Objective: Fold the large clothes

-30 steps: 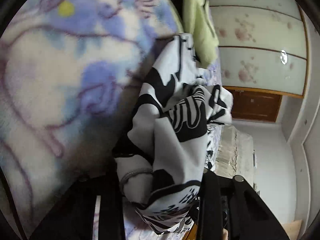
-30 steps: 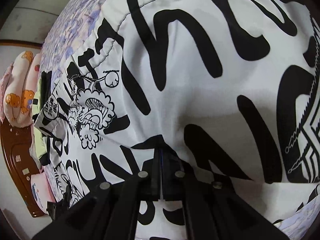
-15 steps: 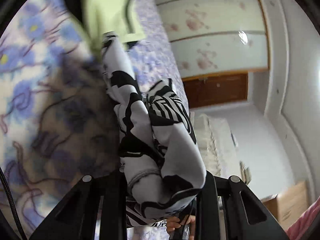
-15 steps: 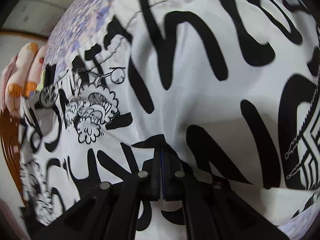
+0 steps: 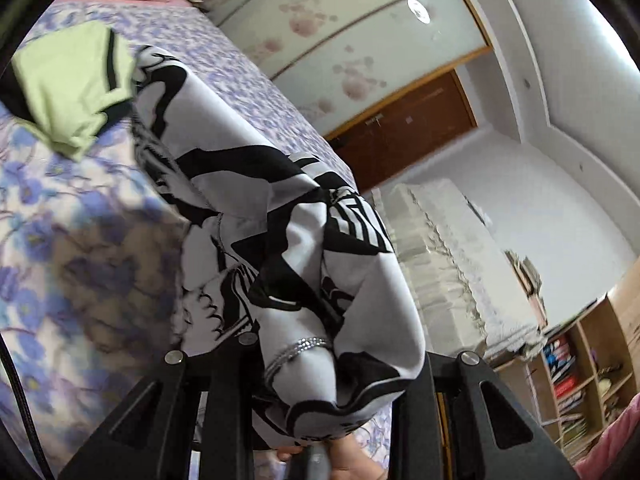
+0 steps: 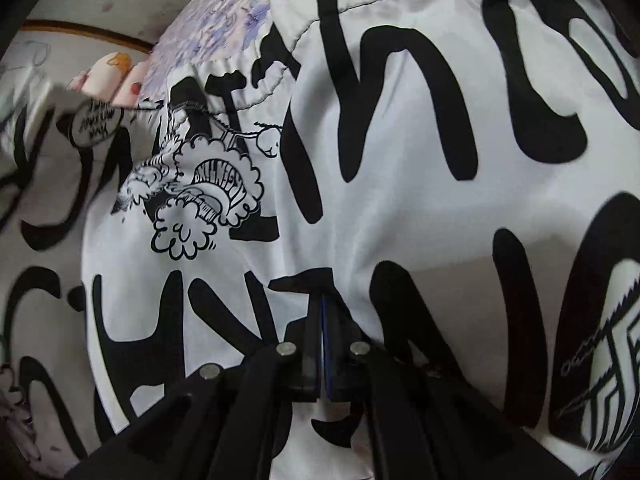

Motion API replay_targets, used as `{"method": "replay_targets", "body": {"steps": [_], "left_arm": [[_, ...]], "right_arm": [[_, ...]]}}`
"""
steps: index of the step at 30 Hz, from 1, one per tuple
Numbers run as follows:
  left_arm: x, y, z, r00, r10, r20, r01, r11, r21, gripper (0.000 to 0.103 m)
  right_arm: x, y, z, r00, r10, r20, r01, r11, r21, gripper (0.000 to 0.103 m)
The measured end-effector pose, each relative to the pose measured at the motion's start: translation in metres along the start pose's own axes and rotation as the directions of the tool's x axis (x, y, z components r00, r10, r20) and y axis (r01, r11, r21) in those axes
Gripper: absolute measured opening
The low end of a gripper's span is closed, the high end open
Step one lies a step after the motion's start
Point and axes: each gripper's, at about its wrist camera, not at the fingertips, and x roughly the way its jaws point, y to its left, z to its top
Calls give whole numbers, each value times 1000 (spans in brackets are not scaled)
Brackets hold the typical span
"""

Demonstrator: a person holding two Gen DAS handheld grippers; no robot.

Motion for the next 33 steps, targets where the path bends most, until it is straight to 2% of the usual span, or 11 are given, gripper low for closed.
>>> {"method": "replay_targets", "body": {"steps": [5,9,13,16,19,21,24,26,28,30,33], "left_arm": [[43,-54,-31,998,26,-53,-20,994,107,25],[75,-86,-61,989,83,-121,-62,984,168,25],[107,-103,-87,974,157,-166,-113,962,247,25],[137,-112,-109,953,217,-211,-144,939,312,25],[171,-116,-139,917,280,-285,-167,916,364,25],[191,-117,-162,885,329,-330,-182,896,406,25],[216,-116,-194,816,446,-369,-216,826,520,27],[227,-112,-205,780,493,-387,-231,800,553,29],[239,-105,-213,746,519,-416,-239,793,561,33],[249,-100,-217,719,528,-452,-232,795,560,43],[258,-100,-215,707,519,-480,-219,806,549,58]], "right_arm": [[-14,-21,11,995,100,1,-100,995,-24,0],[-56,-51,26,979,198,56,-200,980,23,0],[-120,-93,46,974,182,139,-183,983,-4,0],[-162,-132,62,973,127,192,-131,991,7,0],[-204,-172,73,965,67,252,-79,996,38,0],[-226,-194,74,959,48,278,-65,996,54,0],[-247,-209,75,958,15,287,-32,998,53,0],[-253,-213,73,961,11,276,-22,999,36,0],[-253,-208,72,964,15,265,-21,1000,18,0],[-251,-204,71,967,29,253,-30,1000,-1,0],[-239,-198,69,976,49,213,-48,999,-13,0]]}}
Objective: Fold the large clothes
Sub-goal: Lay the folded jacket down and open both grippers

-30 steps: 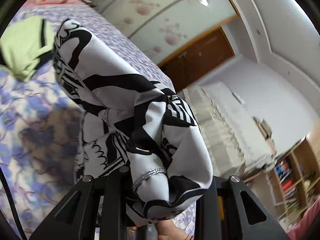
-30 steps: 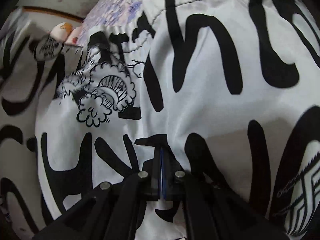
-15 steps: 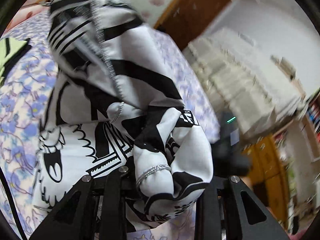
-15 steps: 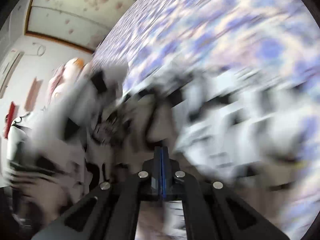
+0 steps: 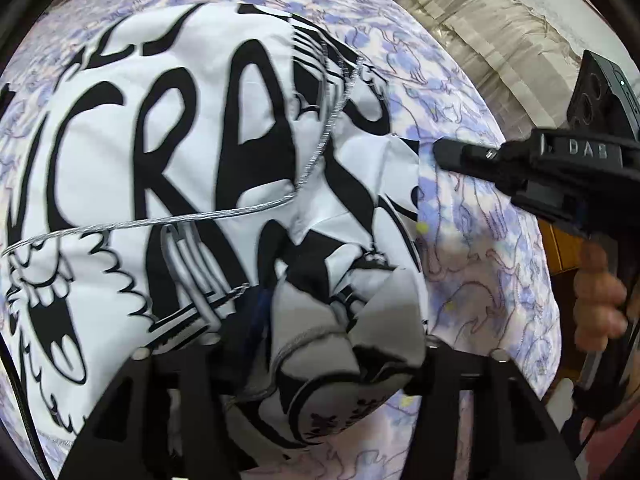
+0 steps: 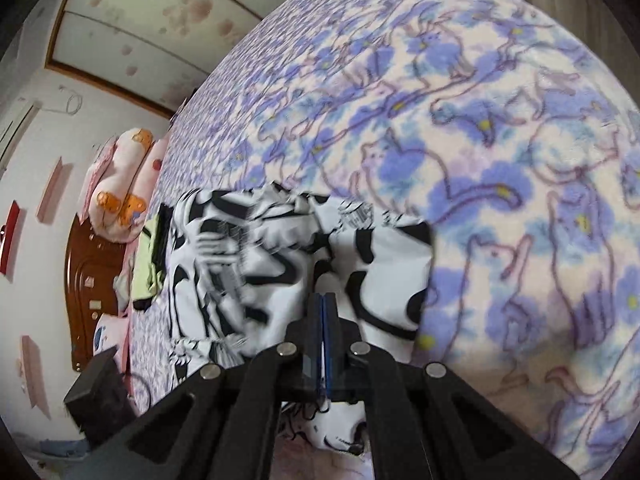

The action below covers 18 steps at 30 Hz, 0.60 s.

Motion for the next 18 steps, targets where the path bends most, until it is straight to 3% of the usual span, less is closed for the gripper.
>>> {"method": "replay_targets", "body": {"steps": [5,10,11,13,14,15,18], "left_arm": [[-19,-16,11,999,-13,-36,15,999,50,67],[-58,-8,15,986,-144,-89,143,990,-18,75],[-65,-5,16,984,-158,-86,156,987,-28,79],[-88,6,15,986,-155,-63,152,987,-49,86],[-95,11,14,989,-136,-51,133,989,-62,90],[-103,18,13,993,-109,-40,106,991,-79,91],[-119,48,9,999,-33,-35,28,988,-149,91]], "right_arm": [[9,7,-15,995,47,-84,-43,998,54,0],[9,22,-26,982,106,-153,-95,992,77,0],[9,24,-28,980,113,-162,-101,991,83,3],[14,29,-32,975,113,-193,-96,990,100,18],[16,31,-35,972,108,-210,-87,991,106,34],[19,34,-38,969,104,-225,-80,991,111,43],[28,42,-49,955,121,-271,-87,987,133,44]]}}
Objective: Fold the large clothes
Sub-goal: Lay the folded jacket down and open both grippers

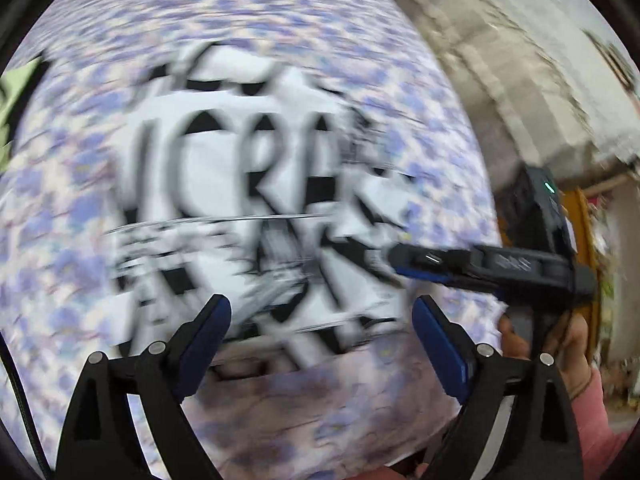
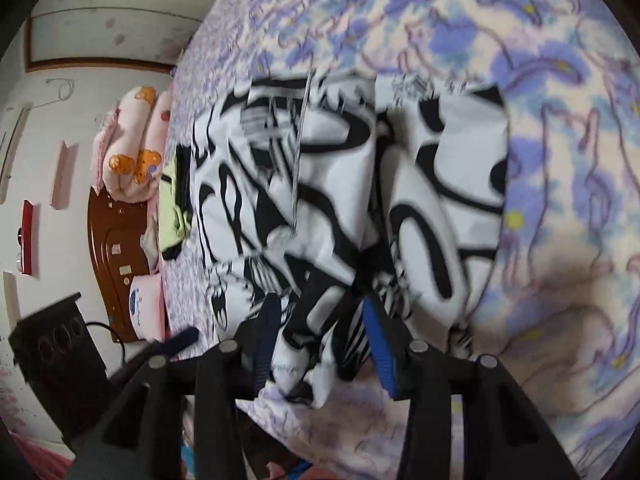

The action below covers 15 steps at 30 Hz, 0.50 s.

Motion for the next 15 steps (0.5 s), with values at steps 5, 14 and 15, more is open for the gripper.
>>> {"method": "replay_targets", "body": {"steps": [5,14,15], "left_arm": [[-6,64,-5,993,109,-38,-113,982,-152,91],[29,124,-13,970,171,-175,-214,940,-267,91],[34,128,-13,966,165,-199,-217,935,-280,91]], "right_arm": [[24,8,-8,996,-56,-73,56,998,5,44],[63,15,-8,971,-188,-151,182,982,-54,37],[66,18,-8,969,-193,-155,186,981,-59,31]]}}
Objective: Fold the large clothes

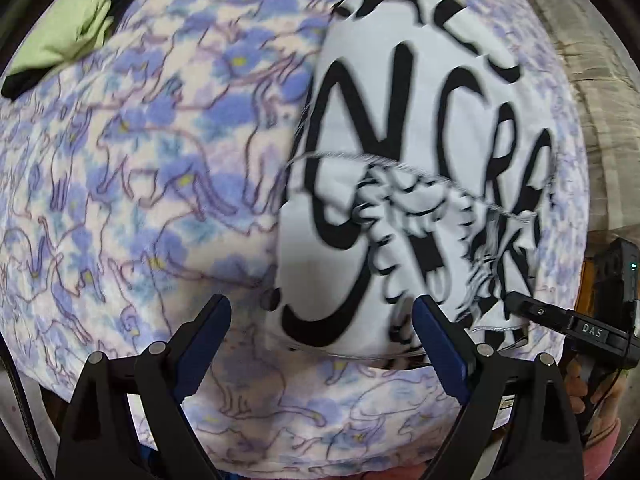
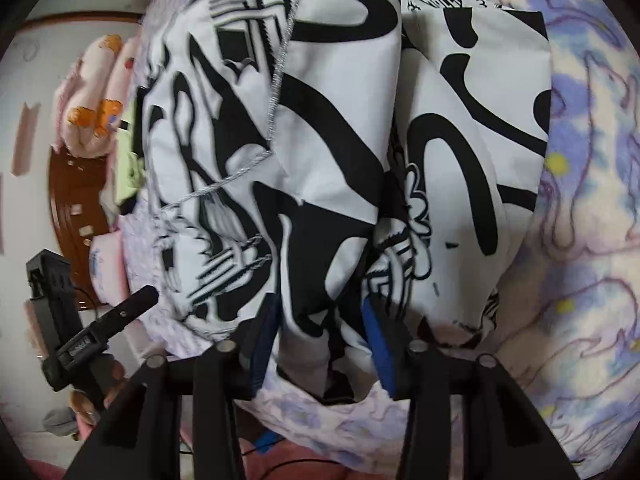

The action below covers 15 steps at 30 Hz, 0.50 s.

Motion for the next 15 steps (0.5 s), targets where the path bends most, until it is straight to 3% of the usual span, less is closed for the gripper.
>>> {"method": "replay_targets", "body": {"steps": [1,3,9,15], "left_arm": [[4,2,1,1000,-3,-19,2,1000,-17,91],[8,6,1,999,-39,-36,37,998,-57,91],[0,-1,0,997,-80,-22,79,996,-47,90],[-8,-19,-2,996,-83,-13,83,996,11,87]], "right_arm": [[1,2,0,1000,2,-1,-2,1000,2,29],[-2,12,1,999,36,28,-35,999,-4,12],[-32,47,-5,995,9,102,4,991,-130,8],[-68,50,-10,984,-45,175,67,990,-125,7]]}}
